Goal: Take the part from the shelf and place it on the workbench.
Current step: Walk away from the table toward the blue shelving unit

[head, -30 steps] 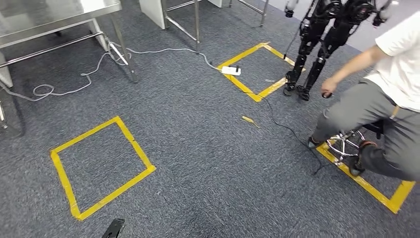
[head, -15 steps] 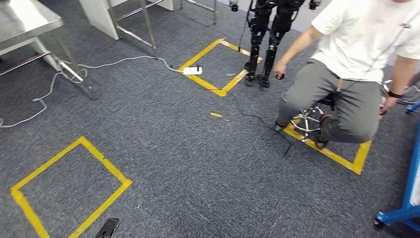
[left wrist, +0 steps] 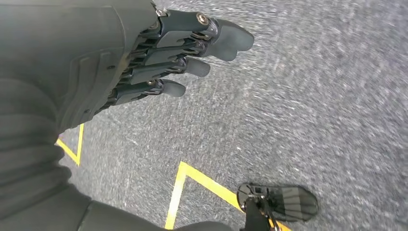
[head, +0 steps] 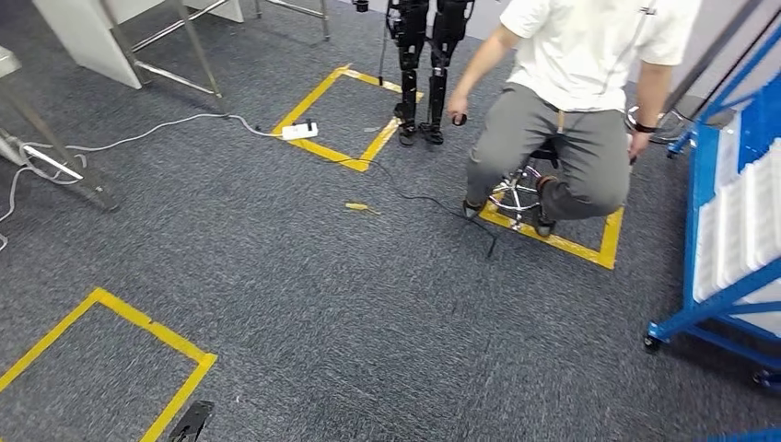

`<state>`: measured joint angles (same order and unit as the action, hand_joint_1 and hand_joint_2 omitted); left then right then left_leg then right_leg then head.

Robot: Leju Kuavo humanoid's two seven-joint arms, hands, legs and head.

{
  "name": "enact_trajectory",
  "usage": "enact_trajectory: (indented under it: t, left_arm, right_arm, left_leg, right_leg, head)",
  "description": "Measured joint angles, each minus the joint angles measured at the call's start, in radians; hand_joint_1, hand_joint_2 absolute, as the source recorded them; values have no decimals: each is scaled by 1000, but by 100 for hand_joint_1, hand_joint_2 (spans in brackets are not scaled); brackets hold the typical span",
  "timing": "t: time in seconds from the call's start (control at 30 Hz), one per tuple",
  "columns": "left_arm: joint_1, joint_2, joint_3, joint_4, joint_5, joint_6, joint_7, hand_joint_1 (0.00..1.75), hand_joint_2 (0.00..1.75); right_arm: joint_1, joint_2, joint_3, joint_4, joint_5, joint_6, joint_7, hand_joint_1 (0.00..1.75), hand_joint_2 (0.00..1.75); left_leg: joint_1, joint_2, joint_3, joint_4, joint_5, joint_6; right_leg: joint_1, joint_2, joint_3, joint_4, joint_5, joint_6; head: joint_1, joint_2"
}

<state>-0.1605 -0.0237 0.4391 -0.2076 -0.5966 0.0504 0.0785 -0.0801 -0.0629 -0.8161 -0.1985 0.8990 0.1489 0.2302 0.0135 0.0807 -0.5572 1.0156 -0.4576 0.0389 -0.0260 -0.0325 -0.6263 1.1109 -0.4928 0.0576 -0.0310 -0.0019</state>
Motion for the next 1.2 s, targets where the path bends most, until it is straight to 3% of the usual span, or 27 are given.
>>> enact_trajectory:
  t: [0.03,0.1,0.13,0.17,0.2,0.23,0.3,0.37,0.4,0.43,0.47,0.53,0.6,0.67,0.7,0.77,0.83,0.9,0.93,1.0,1.07,1.1,1.17,1.2]
  left_arm:
    - [0,0,0,0,0,0,-1,0,175]
    - [0,-1,0,0,0,2,-2,0,175]
    - [0,-1,0,0,0,3,-3,0,175]
    - [-1,-2,0,0,-1,3,-3,0,175]
    - [-2,-2,0,0,-1,3,-3,0,175]
    - [-2,-2,0,0,-2,3,-3,0,175]
    - [2,-1,0,0,-3,4,-2,0,175]
    - [8,0,1,0,-3,5,-2,0,175]
    - [9,0,1,0,-3,6,-2,0,175]
    - [10,0,1,0,-3,6,-2,0,175]
    - [11,0,1,0,-3,6,-3,0,175]
    - [11,0,2,0,-2,6,-5,0,175]
    - [11,0,2,0,-4,6,-7,0,175]
    - [9,-1,2,0,-9,5,-8,0,175]
    - [7,-3,2,0,-13,4,-8,0,175]
    - [3,-6,2,0,-19,3,-8,0,175]
    - [2,-7,2,0,-24,3,-5,0,175]
    - [3,-7,2,0,-28,3,-1,0,175]
    - [2,-7,2,0,-29,3,0,0,175]
    - [1,-7,2,0,-29,3,1,0,175]
    - [1,-8,2,0,-29,2,1,0,175]
    - [0,-8,2,0,-29,2,2,0,175]
    - [-1,-9,2,0,-29,1,0,0,87]
    - [-3,-9,2,0,-29,0,-5,0,44]
  right_arm:
    - [-2,0,-1,0,1,0,0,0,175]
    - [-5,0,-1,-1,1,-1,-1,0,175]
    - [-5,-2,-2,-1,1,-1,-2,0,175]
    - [-4,-3,-3,-1,1,-1,-2,0,175]
    - [-2,-4,-4,-1,0,-1,-3,0,175]
    - [-1,-4,-5,-2,1,-1,-3,0,175]
    - [-1,-4,-7,-2,3,0,-3,0,175]
    - [-1,-3,-8,-2,6,0,-6,0,175]
    - [-1,-3,-9,-2,7,0,-7,0,175]
    - [0,-3,-9,-2,8,0,-8,0,175]
    - [1,-3,-9,-2,8,0,-9,0,175]
    - [0,-2,-10,-2,7,0,-12,0,175]
    - [-2,-1,-11,-2,5,0,-15,0,175]
    - [1,-1,-13,-2,4,1,-16,0,175]
    - [3,-2,-15,-2,3,2,-16,0,175]
    - [5,-4,-18,-2,2,6,-17,0,175]
    - [3,-5,-21,-2,2,9,-17,0,175]
    - [2,-4,-24,-2,2,9,-17,0,175]
    - [4,-3,-26,-2,2,9,-16,0,175]
    - [5,-2,-27,-2,3,9,-16,0,175]
    - [2,-2,-27,-2,4,9,-16,0,175]
    - [-1,-2,-27,-2,5,9,-16,0,175]
    - [-2,-3,-28,-2,7,9,-16,0,175]
    - [0,-4,-29,-2,9,9,-17,0,175]
  left_leg:
    - [-2,12,2,0,-1,-5]
    - [-6,34,7,0,-4,-18]
    - [-5,46,10,-1,-6,-25]
    - [-3,53,12,-1,-7,-32]
    - [0,41,12,6,-15,-39]
    - [4,14,4,29,-34,-44]
    - [8,-55,-38,134,-105,-49]
    - [8,-82,-97,266,-166,-49]
    - [9,-85,-112,296,-170,-49]
    - [9,-86,-108,287,-152,-48]
    - [10,-90,-86,238,-117,-47]
    - [15,-134,-22,102,-49,-44]
    - [16,-168,5,33,-27,-38]
    - [10,-151,3,25,-24,-26]
    - [9,-139,3,19,-18,-17]
    - [8,-111,5,2,-5,2]
    - [4,-81,2,-3,0,10]
    - [0,-49,-1,-3,1,11]
    - [-1,-34,-2,-3,1,10]
    - [-2,-8,-2,-3,1,8]
    - [-6,16,1,-2,-3,-3]
    - [-8,27,4,-1,-6,-10]
    - [-9,52,11,-1,-12,-23]
    - [-5,50,13,3,-16,-30]
  right_leg:
    - [5,-25,41,-69,18,0]
    - [14,-51,70,-130,35,-13]
    - [20,-41,66,-131,39,-20]
    - [17,-26,66,-133,43,-29]
    - [12,-14,68,-136,47,-37]
    - [5,-2,71,-139,52,-48]
    - [-2,23,72,-142,60,-62]
    - [3,50,69,-141,62,-68]
    - [6,66,67,-140,63,-68]
    - [7,82,67,-138,64,-69]
    - [7,97,67,-135,64,-68]
    - [10,126,63,-125,63,-66]
    - [14,150,49,-119,66,-54]
    - [14,172,34,-122,74,-36]
    - [14,169,27,-120,76,-30]
    - [17,117,-9,-67,50,-31]
    - [15,58,-77,66,-8,-40]
    - [11,45,-127,174,-45,-35]
    - [10,42,-121,174,-43,-28]
    - [6,18,-44,53,-6,-13]
    - [13,-31,40,-87,31,-12]
    - [17,-46,60,-122,41,-18]
    - [25,-33,58,-133,49,-31]
    - [18,-19,59,-135,53,-38]
  head:
    - [1,0]
    - [-1,0]
    - [-2,0]
    - [-3,0]
    - [-5,0]
    - [-6,0]
    - [-11,0]
    - [-12,0]
    - [-12,0]
    - [-12,0]
    - [-12,0]
    - [-12,0]
    - [-11,0]
    - [-11,0]
    - [-10,0]
    - [-6,0]
    - [-2,0]
    - [-2,0]
    - [-2,0]
    - [-1,0]
    - [-1,0]
    - [-2,0]
    - [-2,0]
    - [-2,0]
